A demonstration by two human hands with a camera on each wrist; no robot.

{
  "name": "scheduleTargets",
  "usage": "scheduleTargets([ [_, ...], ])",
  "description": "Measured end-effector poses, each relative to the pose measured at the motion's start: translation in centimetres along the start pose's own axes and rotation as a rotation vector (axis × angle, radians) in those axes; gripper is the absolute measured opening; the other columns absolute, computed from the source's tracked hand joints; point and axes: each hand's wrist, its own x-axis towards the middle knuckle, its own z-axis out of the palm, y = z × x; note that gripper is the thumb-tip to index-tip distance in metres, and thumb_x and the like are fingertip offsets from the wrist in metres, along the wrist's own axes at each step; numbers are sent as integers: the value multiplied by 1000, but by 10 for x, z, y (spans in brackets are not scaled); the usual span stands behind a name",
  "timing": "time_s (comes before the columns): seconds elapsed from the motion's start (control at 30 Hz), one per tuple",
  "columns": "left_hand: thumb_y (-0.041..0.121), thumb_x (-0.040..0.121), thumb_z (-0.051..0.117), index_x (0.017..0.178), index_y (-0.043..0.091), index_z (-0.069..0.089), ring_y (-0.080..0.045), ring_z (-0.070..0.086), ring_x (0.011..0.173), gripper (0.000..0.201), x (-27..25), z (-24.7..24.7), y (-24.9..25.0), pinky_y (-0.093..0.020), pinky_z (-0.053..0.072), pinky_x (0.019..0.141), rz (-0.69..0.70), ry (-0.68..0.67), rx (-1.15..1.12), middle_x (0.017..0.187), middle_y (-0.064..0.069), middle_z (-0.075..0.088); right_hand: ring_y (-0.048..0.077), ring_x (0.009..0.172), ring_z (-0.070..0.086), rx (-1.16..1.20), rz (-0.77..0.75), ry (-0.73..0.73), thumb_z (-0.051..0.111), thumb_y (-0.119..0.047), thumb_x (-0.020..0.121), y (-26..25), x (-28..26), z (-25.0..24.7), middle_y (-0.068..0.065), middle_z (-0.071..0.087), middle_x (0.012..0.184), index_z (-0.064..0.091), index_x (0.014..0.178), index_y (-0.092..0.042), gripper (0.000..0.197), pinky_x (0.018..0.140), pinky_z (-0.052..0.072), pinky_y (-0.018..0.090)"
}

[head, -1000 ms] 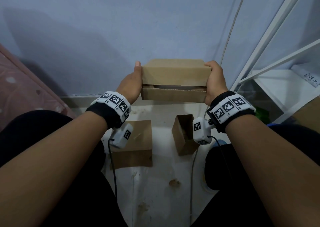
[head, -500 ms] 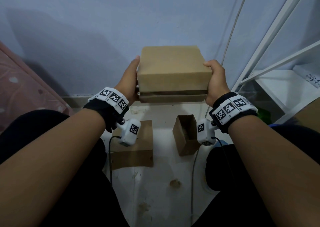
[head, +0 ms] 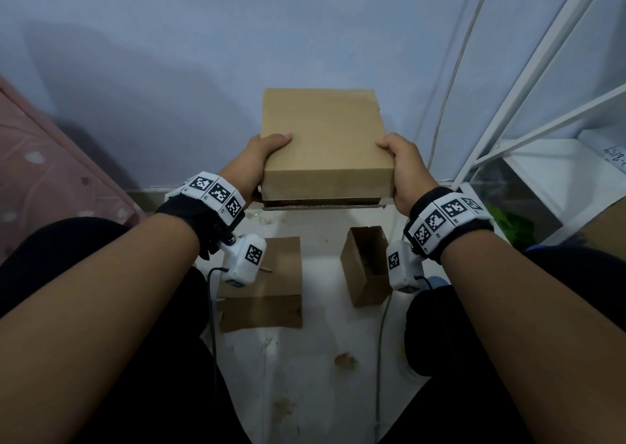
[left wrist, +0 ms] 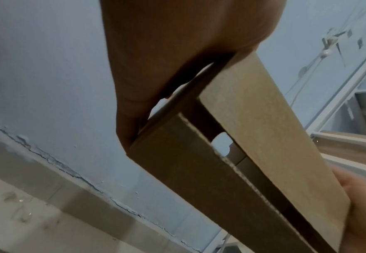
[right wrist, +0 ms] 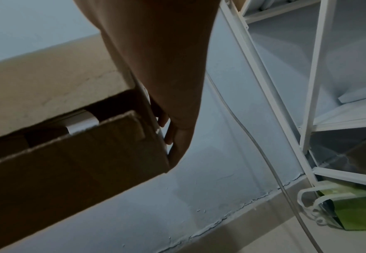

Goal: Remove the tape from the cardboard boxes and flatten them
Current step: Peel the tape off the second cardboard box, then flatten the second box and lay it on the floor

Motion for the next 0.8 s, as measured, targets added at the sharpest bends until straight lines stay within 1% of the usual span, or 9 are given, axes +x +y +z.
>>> scheduleTargets([
  [0.07,61,73,72,134,25,59,-28,74,92,73,-1,0,1,-43,59,73,-9,2,13,124,-9,72,20,76,57,-9,-7,2,47,-36,100,0,-1,1,0,58,83,54,85,-22,21,62,44,30],
  [0.17,52,89,63,120,21,68,-24,73,80,44,-4,-3,6,-38,60,70,-30,-18,-87,100,-6,75,25,82,57,73,-35,-23,52,-41,92,-1,-4,6,4,58,87,57,83,-22,22,72,48,36],
  [0.23,52,90,61,110,24,68,-25,72,76,35,-4,-7,11,-39,60,69,-57,27,-197,90,-4,74,27,99,60,174,-94,-71,54,-44,84,-3,-5,8,7,62,100,66,100,-18,34,83,56,48],
  [0.3,58,86,62,109,28,67,-27,72,84,38,0,-12,13,-43,60,76,-62,99,-264,94,-2,72,24,123,59,246,-128,-136,49,-35,90,-7,-7,11,9,67,121,66,124,-10,46,88,59,58],
  [0.37,61,84,61,110,28,66,-29,71,91,42,3,-15,13,-50,57,87,-49,123,-297,98,-2,70,21,130,56,208,-151,-165,46,-22,97,-11,-8,16,8,67,131,64,132,-8,42,90,60,56],
  [0.5,61,89,56,112,26,63,-29,70,85,42,-1,-5,7,-49,58,78,-43,54,-257,92,-4,67,29,111,65,110,-71,25,61,-12,97,-8,-1,22,12,62,110,61,118,-4,23,87,62,52],
  [0.63,62,88,56,119,26,57,-30,69,72,48,-2,1,3,-46,56,62,-76,20,-246,85,-5,64,38,110,70,147,22,-17,57,-4,94,-6,-1,21,18,63,110,56,128,2,34,78,64,50],
  [0.73,59,92,57,124,22,59,-29,72,75,50,-4,-2,4,-50,60,65,-58,37,-213,90,-6,67,37,103,73,147,1,3,54,2,91,-10,-2,22,21,66,110,54,130,5,39,75,65,47],
  [0.8,53,89,68,128,13,61,-30,74,83,56,-2,-3,3,-49,62,68,-15,168,-67,105,-11,71,35,101,74,113,-26,60,52,4,88,-9,0,20,23,68,112,57,124,3,37,72,65,47],
])
